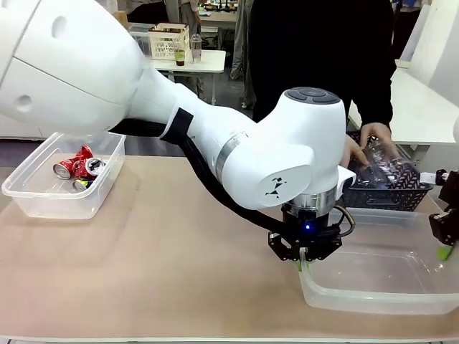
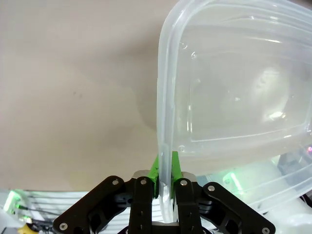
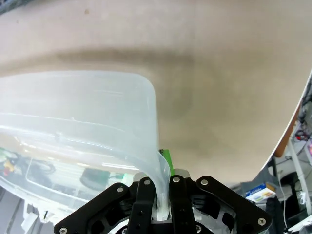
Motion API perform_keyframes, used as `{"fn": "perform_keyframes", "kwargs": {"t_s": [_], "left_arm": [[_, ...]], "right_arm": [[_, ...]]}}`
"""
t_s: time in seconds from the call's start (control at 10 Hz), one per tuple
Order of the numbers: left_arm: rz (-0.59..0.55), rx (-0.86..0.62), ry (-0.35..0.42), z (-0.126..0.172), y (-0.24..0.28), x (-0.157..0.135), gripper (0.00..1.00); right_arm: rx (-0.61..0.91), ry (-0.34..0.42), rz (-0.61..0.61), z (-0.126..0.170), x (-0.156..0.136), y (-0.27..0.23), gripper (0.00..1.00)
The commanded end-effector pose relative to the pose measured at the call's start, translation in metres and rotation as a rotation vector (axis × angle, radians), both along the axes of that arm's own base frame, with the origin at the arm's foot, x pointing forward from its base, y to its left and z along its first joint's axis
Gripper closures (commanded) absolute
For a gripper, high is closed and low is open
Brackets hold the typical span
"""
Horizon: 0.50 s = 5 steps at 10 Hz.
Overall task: Sort the waste into each basket.
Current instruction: Pick up the Organizing box on the right side of the table and lift it.
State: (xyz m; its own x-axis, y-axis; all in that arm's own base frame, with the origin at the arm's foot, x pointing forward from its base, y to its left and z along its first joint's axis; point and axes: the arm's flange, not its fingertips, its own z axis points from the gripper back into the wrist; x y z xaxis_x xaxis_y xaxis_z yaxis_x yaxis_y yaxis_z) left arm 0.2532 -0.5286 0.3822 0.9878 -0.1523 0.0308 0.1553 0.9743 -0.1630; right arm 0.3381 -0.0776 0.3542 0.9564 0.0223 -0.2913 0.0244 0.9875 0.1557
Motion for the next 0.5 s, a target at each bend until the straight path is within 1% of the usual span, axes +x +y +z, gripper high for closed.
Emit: {"fn": "perform_keyframes", "kwargs": {"t_s": [0.0, 0.1, 0.2, 0.3, 0.4], "left_arm": [[0.043, 0.054, 0.027, 0.024, 0.039, -0.011, 1.0], [0.068, 0.071, 0.047, 0.039, 0.06, -0.013, 1.0], [0.088, 0.082, 0.051, 0.055, 0.087, -0.014, 1.0], [0.14, 0.087, 0.031, 0.07, 0.118, -0.014, 1.0], [0.183, 0.064, 0.017, 0.084, 0.157, -0.016, 1.0]], "right_arm": [[-0.02, 0.002, -0.023, 0.021, -0.043, 0.019, 1.0], [-0.032, 0.006, -0.023, 0.045, -0.043, 0.03, 1.0], [-0.046, 0.014, 0.0, 0.07, -0.038, 0.045, 1.0], [-0.046, 0.019, 0.024, 0.093, -0.029, 0.064, 1.0], [-0.034, 0.016, 0.054, 0.119, -0.012, 0.09, 1.0]]}}
